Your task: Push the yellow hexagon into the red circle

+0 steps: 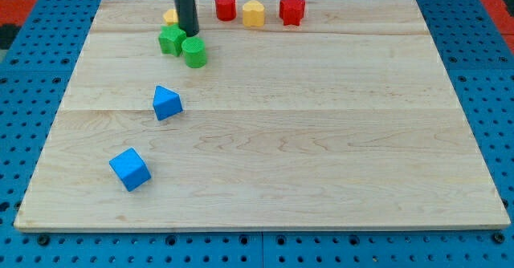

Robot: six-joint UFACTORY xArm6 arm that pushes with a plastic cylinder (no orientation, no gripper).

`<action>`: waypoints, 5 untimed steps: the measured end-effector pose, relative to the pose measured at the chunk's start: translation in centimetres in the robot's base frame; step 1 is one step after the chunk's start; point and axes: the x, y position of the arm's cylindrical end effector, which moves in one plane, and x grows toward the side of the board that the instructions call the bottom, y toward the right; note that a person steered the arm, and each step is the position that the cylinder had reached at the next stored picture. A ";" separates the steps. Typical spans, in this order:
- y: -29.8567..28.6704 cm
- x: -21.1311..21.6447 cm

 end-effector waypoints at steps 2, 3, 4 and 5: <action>-5.3 -1.7; -7.3 -2.5; -11.3 -4.2; -6.1 -5.6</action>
